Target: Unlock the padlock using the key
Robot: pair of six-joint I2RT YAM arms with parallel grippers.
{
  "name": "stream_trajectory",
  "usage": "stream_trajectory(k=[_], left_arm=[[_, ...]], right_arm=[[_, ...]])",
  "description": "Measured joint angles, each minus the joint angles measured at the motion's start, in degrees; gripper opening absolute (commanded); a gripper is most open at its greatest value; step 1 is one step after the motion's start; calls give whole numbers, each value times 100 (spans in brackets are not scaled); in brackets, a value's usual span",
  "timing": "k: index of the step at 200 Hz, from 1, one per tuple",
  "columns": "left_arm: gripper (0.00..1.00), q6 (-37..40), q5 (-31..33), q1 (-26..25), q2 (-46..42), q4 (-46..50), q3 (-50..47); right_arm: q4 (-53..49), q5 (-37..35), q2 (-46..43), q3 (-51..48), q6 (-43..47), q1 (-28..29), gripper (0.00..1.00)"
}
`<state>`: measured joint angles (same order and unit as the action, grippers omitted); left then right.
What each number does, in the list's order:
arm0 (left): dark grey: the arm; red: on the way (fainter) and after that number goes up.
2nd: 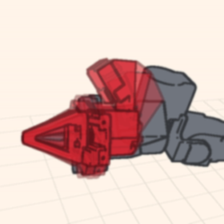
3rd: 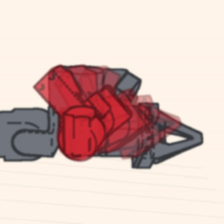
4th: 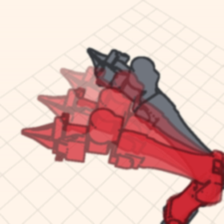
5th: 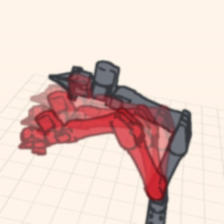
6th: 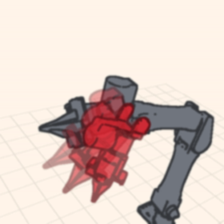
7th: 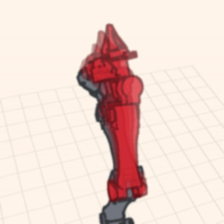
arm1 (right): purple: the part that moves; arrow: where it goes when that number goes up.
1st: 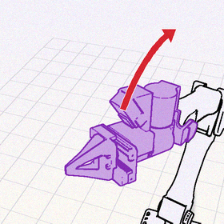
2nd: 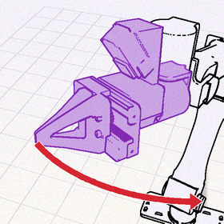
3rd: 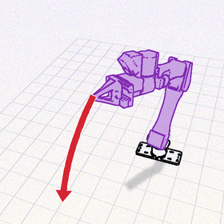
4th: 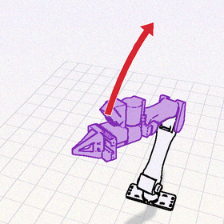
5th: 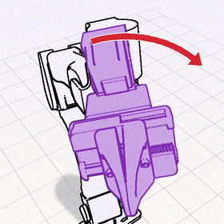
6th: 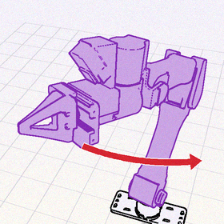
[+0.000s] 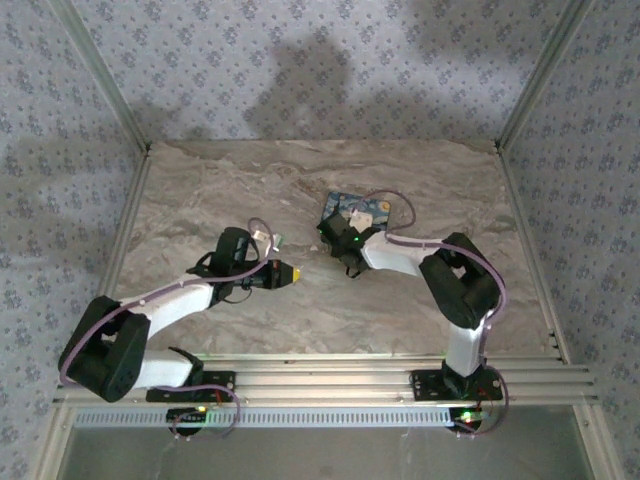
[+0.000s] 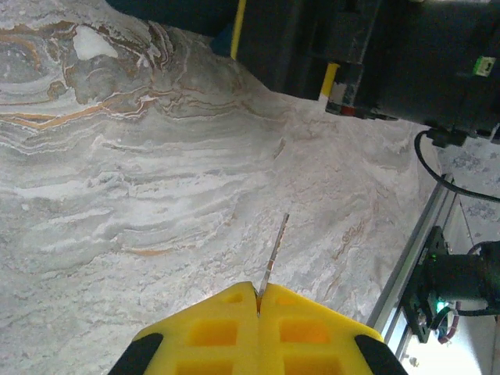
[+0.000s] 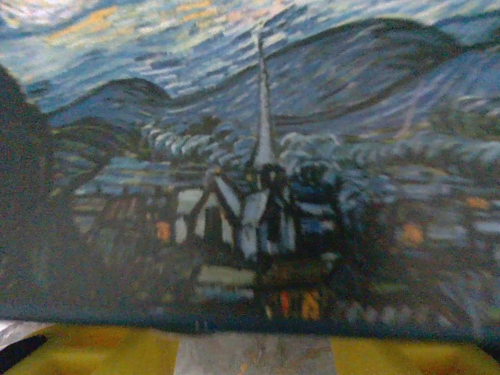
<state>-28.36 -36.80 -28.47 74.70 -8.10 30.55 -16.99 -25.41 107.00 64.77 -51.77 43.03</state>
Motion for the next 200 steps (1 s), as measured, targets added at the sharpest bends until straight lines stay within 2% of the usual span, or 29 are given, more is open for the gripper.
stream_trajectory(k=[41, 85, 105, 131, 147, 159, 182, 200], left_arm=[[0, 76, -24, 9, 0, -17, -13], [0, 155, -66, 13, 0, -24, -105], [0, 160, -66, 13, 0, -74, -181], [0, 155, -66, 15, -11, -131, -299], [0, 155, -66, 15, -31, -133, -332], [0, 155, -66, 24, -50, -151, -341], [0, 155, -63, 24, -79, -155, -341], [0, 157, -61, 24, -105, -157, -352]], right_arm=[[-15, -111, 310, 160, -42, 0, 42], [-11, -271, 369, 160, -52, 0, 38], [-13, -313, 369, 160, -28, -2, 42], [-2, -380, 367, 160, 105, 0, 53], [9, -396, 367, 160, 221, -2, 53], [13, -393, 367, 160, 321, -4, 47], [107, -334, 367, 160, 494, -39, 21], [201, -221, 361, 160, 616, -83, 11]])
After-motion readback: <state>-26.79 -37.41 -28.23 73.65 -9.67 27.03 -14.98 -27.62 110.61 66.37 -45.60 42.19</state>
